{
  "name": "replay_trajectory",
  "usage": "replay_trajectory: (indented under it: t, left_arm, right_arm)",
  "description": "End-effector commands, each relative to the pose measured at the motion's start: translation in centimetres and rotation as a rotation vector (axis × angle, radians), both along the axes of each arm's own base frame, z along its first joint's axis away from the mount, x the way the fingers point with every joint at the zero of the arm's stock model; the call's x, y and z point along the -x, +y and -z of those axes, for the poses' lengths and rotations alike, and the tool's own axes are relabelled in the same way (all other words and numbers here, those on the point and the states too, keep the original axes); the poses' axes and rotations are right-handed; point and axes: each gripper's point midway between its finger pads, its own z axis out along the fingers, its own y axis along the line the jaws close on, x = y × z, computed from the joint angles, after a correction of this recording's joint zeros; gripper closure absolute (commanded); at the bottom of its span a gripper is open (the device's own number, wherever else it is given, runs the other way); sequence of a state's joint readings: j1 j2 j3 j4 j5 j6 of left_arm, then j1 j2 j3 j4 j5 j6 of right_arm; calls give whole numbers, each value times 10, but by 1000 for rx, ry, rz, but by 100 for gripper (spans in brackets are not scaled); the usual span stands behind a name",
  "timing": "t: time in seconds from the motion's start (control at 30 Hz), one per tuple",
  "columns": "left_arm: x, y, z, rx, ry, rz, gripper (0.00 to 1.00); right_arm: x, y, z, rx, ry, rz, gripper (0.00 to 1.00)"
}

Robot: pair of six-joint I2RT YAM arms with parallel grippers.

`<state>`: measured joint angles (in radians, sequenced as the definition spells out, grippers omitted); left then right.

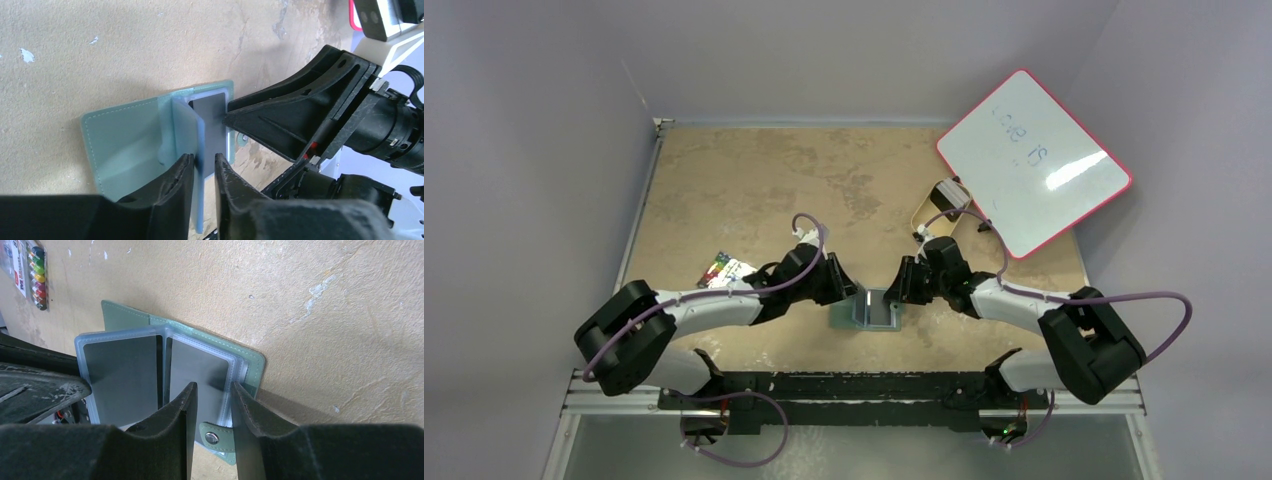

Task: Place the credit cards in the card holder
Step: Turn over the card slot in the card holder.

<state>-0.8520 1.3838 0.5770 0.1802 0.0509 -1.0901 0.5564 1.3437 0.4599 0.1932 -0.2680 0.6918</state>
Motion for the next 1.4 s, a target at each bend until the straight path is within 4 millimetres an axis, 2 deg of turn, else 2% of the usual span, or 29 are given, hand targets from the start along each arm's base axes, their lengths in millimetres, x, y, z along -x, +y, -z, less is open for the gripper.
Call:
replay_trajectory:
  t: [0.0, 0.27, 0.63, 0.83, 0.97, 1.3, 1.37]
  left_arm:
    - [-3, -8, -10, 58, -25, 5, 83]
    - [-4, -10, -20, 101, -52, 6, 85]
    - [-4, -11, -20, 109, -60, 10, 82]
    - [-4, -13, -18, 114, -59, 16, 88]
    - [-4, -13, -19, 120, -66, 17, 84]
    - [-3, -15, -10, 117, -49, 21, 100]
    - [-3, -14, -9, 118, -49, 19, 100]
  right_arm:
    - [-8, 0, -6, 19, -34, 2, 67]
    - [-7, 0, -6, 20, -34, 1, 66]
    - [-6, 0, -5, 18, -33, 0, 66]
    - [-7, 1, -5, 17, -36, -4, 66]
    - [-8, 1, -5, 19, -36, -7, 66]
    - [-10, 0, -15, 22, -53, -1, 67]
    - [-8, -1, -15, 17, -52, 3, 66]
